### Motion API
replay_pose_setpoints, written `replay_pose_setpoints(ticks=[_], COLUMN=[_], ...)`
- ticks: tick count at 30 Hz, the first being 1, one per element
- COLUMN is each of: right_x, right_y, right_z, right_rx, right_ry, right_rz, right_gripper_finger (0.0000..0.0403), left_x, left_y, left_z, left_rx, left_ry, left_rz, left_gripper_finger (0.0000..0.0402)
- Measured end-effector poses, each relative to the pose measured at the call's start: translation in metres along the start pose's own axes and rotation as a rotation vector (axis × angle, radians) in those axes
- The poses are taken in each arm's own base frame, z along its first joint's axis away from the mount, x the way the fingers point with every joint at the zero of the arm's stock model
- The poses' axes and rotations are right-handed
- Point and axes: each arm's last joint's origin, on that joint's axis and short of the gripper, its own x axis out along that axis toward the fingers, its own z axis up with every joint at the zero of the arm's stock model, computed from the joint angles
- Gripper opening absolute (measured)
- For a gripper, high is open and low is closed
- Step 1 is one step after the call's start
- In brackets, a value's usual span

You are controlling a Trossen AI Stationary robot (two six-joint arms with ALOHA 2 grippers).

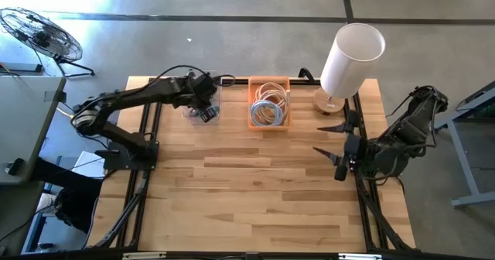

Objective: Pick & Place USB Port
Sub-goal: Return to Home Position

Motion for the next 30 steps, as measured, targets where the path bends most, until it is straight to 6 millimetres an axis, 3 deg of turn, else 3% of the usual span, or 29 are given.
replay_pose_setpoints(ticks=[4,7,11,13,17,23,30], right_x=[-0.010,-0.021,-0.039,-0.048,-0.064,-0.076,-0.093], right_y=[-0.016,-0.036,-0.068,-0.083,-0.111,-0.135,-0.170], right_z=[0.018,0.028,0.035,0.034,0.027,0.001,-0.048], right_rx=[-0.040,-0.024,0.060,0.101,0.176,0.154,0.344], right_ry=[-0.073,-0.109,-0.147,-0.163,-0.203,-0.177,-0.075], right_rz=[-0.037,-0.093,-0.130,-0.150,-0.127,-0.021,0.014], right_gripper_finger=[0.0230,0.0206,0.0146,0.0101,0.0013,0.0004,0.0002], left_x=[-0.051,-0.094,-0.142,-0.160,-0.183,-0.207,-0.220], left_y=[-0.011,-0.012,-0.004,0.003,0.016,0.031,0.048], left_z=[0.011,0.010,-0.006,-0.021,-0.054,-0.088,-0.111], left_rx=[0.183,0.276,0.377,0.390,0.395,0.422,0.431], left_ry=[-0.225,-0.359,-0.477,-0.506,-0.516,-0.609,-0.704], left_rz=[-0.006,0.038,0.034,0.025,0.005,-0.087,-0.075], left_gripper_finger=[0.0107,0.0079,0.0013,0.0009,0.0002,0.0001,0.0001])
